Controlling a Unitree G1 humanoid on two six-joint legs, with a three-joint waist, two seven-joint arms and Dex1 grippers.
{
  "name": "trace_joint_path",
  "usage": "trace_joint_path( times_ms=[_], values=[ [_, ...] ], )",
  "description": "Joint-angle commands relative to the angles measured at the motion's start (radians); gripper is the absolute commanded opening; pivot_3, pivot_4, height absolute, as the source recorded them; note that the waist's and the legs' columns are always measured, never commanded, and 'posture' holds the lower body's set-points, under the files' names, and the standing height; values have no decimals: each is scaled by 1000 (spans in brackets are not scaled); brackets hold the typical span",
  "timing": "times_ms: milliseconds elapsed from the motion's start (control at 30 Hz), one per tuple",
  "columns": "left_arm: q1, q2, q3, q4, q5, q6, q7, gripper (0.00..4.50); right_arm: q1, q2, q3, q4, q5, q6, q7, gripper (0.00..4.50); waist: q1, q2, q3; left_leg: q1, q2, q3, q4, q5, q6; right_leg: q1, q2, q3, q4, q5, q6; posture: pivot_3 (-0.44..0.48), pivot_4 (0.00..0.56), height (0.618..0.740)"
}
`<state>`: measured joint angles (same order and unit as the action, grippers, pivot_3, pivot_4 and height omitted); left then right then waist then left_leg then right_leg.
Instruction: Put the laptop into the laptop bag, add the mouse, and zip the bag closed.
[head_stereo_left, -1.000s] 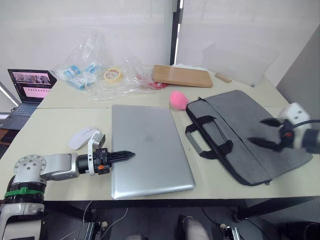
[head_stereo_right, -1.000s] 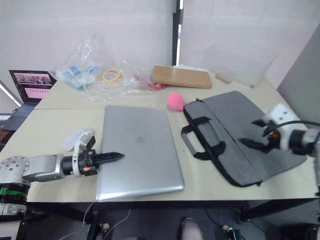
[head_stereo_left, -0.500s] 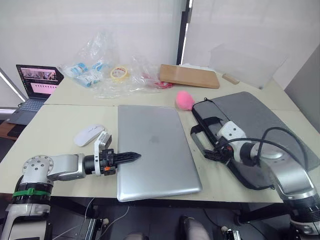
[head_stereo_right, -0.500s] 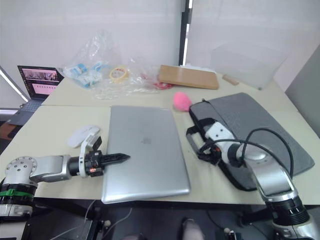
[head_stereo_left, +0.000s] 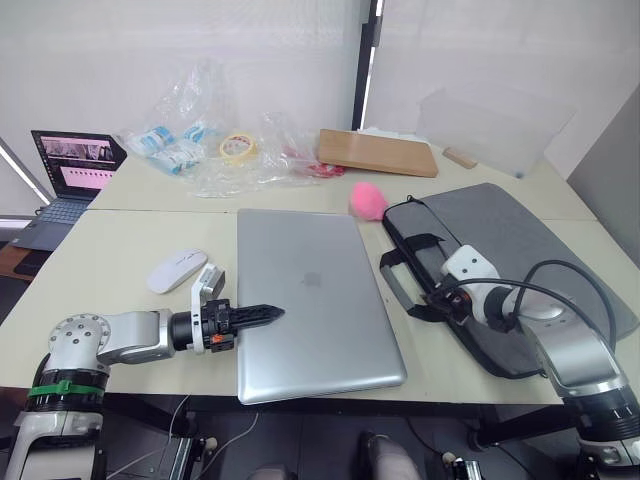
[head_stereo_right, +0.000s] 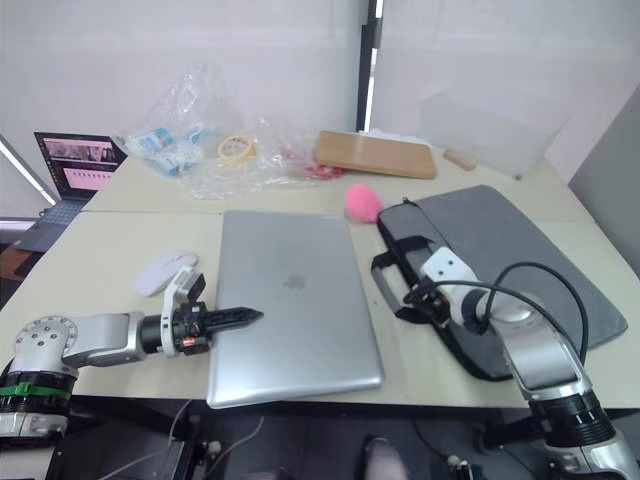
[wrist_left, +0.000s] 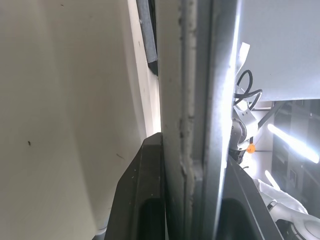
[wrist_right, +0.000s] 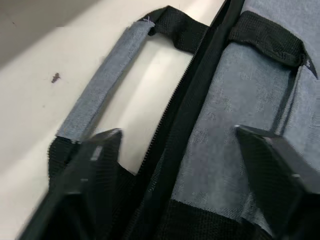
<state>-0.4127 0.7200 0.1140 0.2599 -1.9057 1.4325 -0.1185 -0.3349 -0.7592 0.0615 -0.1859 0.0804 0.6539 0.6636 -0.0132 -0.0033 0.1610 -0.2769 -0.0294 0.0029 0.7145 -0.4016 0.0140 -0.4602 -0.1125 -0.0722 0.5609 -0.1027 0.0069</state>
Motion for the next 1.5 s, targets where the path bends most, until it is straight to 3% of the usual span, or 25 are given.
trace_joint_path(
  times_ms=[33,267,600,767,933,1267,1500],
  values=[
    [-15,-3,41,-63,-67,-16,-39,344,-5,-20,-29,-4,-18,-22,-11,2359,0,0,0,0,0,0,0,0,0,0,0,0,0,0,0,0,150,740],
    [-31,10,8,-21,-67,41,-96,344,-20,-27,-49,12,-25,-35,-8,60,-1,0,0,-3,0,0,0,0,0,0,0,0,0,0,0,0,150,740],
    [-202,11,-89,202,-67,111,-77,344,-113,59,-169,-46,147,188,-9,60,-1,-1,0,-5,0,-1,3,0,0,0,0,0,0,0,0,0,150,740],
    [-303,-68,-98,320,-67,99,-23,344,-150,102,-241,-99,276,333,-3,60,0,-1,0,-4,-1,-1,2,0,1,0,0,-1,0,1,0,0,150,740],
    [-335,-145,-66,323,-67,22,94,344,-207,135,-284,-129,362,436,-35,60,-1,-1,0,-5,0,-2,2,0,1,0,0,0,0,1,0,0,150,740],
    [-391,-243,-49,323,-45,-20,151,344,-274,173,-310,-200,468,578,-101,60,2,-1,0,-5,-1,-3,3,0,1,0,-1,-1,0,1,0,0,150,740],
    [-457,-339,-43,355,120,-31,105,344,-284,212,-315,-208,517,606,-147,60,1,-1,0,-6,-2,-2,3,0,2,0,-1,0,1,1,1,0,150,740]
  ],
)
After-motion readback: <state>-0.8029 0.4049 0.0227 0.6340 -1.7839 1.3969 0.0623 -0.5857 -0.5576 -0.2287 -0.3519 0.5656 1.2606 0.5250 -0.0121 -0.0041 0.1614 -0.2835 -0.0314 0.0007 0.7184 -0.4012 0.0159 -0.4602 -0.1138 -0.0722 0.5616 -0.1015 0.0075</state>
